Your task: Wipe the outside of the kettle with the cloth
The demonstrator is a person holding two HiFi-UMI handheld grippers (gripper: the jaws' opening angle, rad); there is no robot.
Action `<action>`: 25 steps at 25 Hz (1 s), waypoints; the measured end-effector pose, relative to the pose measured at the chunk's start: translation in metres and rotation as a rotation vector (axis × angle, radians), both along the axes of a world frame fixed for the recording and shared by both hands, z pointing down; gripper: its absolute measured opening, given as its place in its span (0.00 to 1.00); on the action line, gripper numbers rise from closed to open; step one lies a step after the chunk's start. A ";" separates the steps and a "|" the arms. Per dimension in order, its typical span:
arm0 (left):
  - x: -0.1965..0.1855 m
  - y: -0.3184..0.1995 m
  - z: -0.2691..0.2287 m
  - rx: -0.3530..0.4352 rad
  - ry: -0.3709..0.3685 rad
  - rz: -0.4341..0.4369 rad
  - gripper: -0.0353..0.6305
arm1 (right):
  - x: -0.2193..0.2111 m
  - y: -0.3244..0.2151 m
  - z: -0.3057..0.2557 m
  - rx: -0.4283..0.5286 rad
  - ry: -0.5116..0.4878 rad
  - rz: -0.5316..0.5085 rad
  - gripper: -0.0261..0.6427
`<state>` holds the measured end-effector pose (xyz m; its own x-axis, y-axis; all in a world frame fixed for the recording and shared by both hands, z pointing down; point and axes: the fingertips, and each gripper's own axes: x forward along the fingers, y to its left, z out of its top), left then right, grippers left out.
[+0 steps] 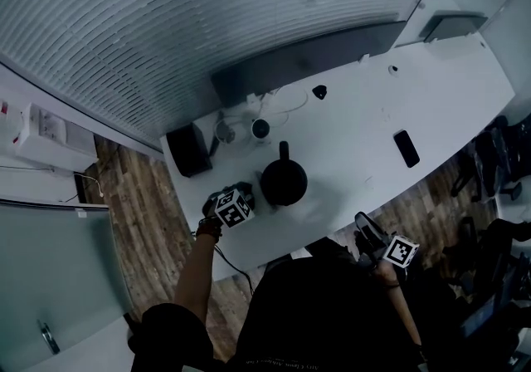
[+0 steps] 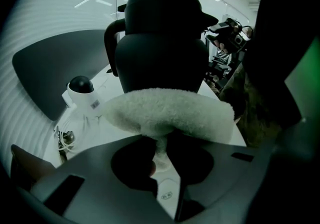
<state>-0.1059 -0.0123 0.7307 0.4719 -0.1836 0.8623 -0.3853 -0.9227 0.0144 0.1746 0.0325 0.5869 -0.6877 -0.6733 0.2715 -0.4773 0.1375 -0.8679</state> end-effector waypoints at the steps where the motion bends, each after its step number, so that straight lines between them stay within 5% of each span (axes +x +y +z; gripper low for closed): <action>1: -0.004 0.001 -0.004 0.009 -0.003 0.012 0.17 | -0.001 0.001 0.000 0.000 0.001 -0.003 0.17; 13: -0.043 -0.039 -0.111 0.225 -0.015 0.255 0.17 | 0.006 -0.001 0.000 -0.005 -0.035 0.057 0.17; 20: -0.018 -0.057 -0.096 0.202 -0.092 0.495 0.17 | 0.008 0.004 0.001 -0.009 -0.034 0.085 0.17; 25: -0.003 -0.060 -0.082 0.182 -0.125 0.577 0.17 | 0.015 0.004 -0.001 0.001 -0.038 0.115 0.17</action>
